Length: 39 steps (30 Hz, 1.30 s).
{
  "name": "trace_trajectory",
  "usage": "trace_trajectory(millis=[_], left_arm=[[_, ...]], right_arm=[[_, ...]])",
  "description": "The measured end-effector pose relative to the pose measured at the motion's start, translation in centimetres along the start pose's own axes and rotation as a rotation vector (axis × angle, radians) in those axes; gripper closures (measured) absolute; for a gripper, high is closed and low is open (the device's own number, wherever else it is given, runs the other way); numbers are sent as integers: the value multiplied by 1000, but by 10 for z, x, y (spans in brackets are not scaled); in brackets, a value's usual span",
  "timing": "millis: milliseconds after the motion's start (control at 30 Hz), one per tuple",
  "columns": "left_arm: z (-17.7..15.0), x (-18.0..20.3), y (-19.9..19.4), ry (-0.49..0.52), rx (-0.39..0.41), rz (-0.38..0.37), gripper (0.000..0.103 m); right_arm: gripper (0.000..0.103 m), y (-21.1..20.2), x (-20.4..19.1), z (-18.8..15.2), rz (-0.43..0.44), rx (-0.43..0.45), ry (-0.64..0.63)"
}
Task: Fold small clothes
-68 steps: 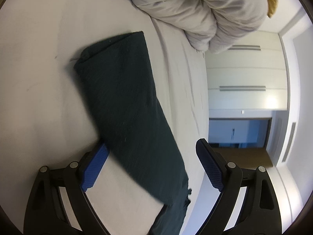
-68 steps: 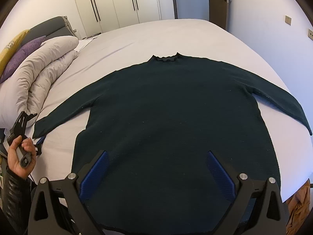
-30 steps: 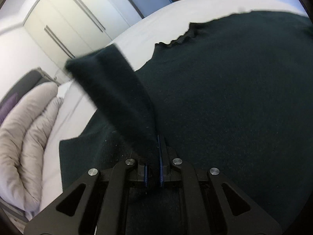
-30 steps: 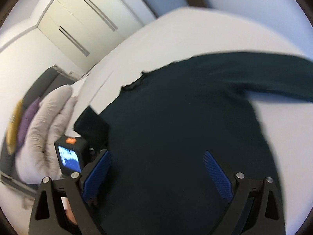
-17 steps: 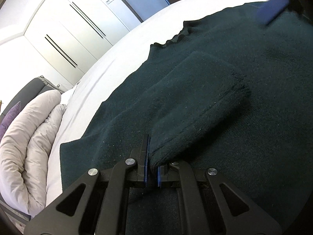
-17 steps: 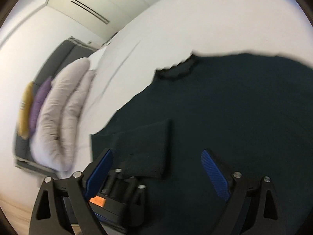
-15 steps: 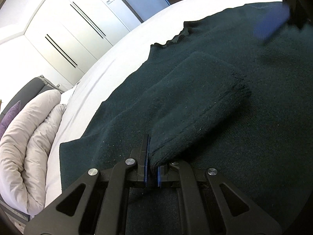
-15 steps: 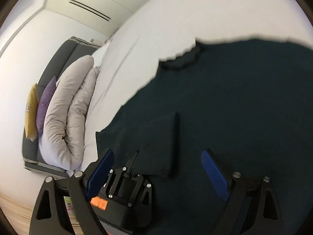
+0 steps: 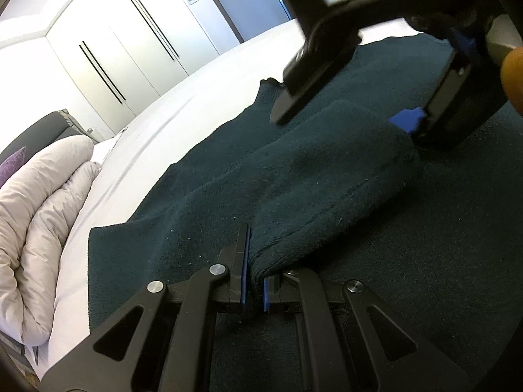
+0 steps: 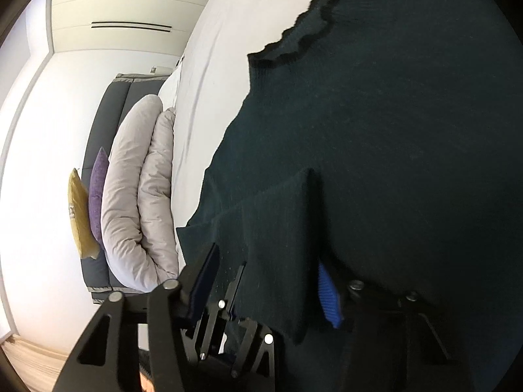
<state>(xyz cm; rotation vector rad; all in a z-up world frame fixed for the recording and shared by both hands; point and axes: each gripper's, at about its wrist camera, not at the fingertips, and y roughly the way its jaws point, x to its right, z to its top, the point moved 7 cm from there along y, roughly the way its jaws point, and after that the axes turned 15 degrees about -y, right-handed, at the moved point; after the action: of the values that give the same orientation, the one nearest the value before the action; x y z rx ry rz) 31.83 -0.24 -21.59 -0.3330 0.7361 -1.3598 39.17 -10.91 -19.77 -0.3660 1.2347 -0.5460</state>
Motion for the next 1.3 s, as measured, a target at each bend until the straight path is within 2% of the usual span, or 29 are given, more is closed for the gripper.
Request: trace_trajectory(millis=[100, 133, 167, 267, 367, 433, 467, 533, 567, 600, 733, 833, 933, 1067, 1133, 1200, 1300], left_arm=[[1, -2, 0, -7, -1, 3, 99], [1, -3, 0, -8, 0, 5, 99], [1, -3, 0, -9, -1, 6, 97], [4, -6, -1, -22, -7, -6, 94], [10, -14, -8, -71, -20, -70, 89], [16, -23, -20, -141, -24, -104, 89], [17, -25, -26, -166, -26, -118, 83], [14, -26, -37, -191, -26, -129, 61], [11, -26, -40, -192, -21, -124, 29], [6, -25, -45, -186, -7, -110, 20], [-5, -22, -55, -148, 2, -92, 20], [-8, -26, -56, -169, -7, -102, 20], [1, -52, -66, -291, 36, -137, 20], [2, -103, -66, -470, 19, -178, 22], [6, -139, -59, -562, 10, -187, 36], [7, -170, -50, -617, -18, -181, 62], [15, -211, -29, -681, -53, -176, 81]], right_arm=[[65, 10, -6, 1, -44, -25, -84], [80, 12, -7, -1, -79, -42, -123], [90, 13, -7, -2, -99, -47, -141], [93, 9, -7, -1, -145, -32, -199], [94, 0, -12, 4, -191, -4, -252], [94, -11, -16, 9, -216, 22, -279], [94, -17, -15, 12, -217, 35, -280], [94, -32, -8, 19, -233, 61, -269], [94, -37, -3, 21, -241, 69, -263], [94, -43, 3, 25, -247, 80, -252], [94, -71, 31, 32, -278, 119, -203], [94, -79, 50, 30, -282, 120, -156], [94, -83, 53, 25, -284, 130, -156], [94, -95, 57, 24, -287, 155, -138], [94, -96, 55, 22, -305, 149, -142], [94, -98, 54, 21, -329, 151, -153], [94, -102, 58, 24, -344, 157, -146]])
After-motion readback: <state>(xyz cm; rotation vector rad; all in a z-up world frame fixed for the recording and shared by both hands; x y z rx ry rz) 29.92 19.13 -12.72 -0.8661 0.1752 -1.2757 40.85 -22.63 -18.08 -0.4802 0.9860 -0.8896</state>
